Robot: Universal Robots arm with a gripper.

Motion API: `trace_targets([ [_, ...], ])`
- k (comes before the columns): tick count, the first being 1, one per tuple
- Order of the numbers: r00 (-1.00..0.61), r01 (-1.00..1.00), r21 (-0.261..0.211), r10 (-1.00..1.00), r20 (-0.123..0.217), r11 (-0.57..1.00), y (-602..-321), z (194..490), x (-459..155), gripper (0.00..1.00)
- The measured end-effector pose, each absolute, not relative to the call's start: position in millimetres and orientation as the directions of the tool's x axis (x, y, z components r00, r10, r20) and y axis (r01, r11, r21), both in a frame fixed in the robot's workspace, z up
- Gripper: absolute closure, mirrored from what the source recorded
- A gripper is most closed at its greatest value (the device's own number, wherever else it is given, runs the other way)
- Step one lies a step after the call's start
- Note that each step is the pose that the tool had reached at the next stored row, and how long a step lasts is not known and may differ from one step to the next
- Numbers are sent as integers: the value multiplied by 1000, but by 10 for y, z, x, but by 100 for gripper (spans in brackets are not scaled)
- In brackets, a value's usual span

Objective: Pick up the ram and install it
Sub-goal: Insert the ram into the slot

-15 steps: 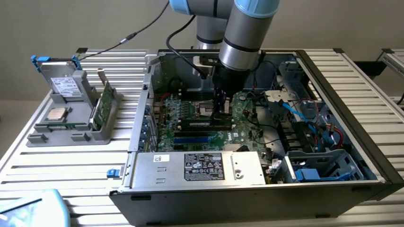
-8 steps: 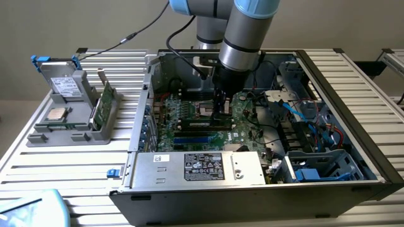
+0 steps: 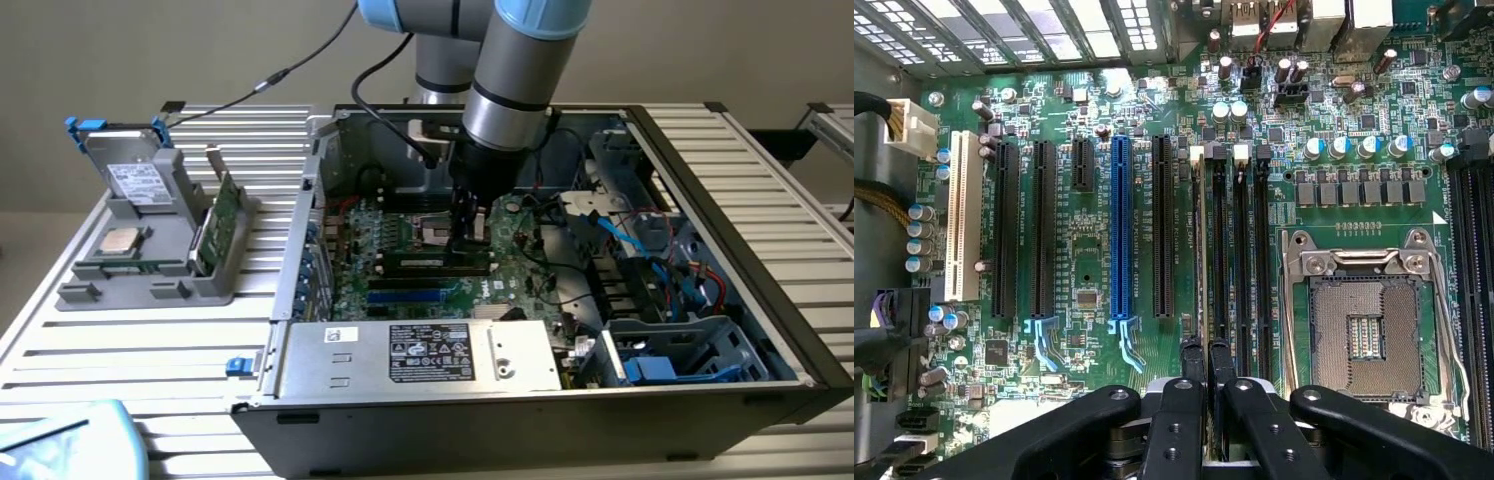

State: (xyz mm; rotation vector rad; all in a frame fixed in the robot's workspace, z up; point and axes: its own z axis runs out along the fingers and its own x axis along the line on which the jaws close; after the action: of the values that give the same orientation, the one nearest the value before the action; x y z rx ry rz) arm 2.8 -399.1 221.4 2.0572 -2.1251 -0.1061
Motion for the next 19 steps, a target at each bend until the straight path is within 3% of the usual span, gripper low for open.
trace_targets([
  [19, -39, -983, 177, -996, 81, 52, -3988, 2214, 31, 87],
])
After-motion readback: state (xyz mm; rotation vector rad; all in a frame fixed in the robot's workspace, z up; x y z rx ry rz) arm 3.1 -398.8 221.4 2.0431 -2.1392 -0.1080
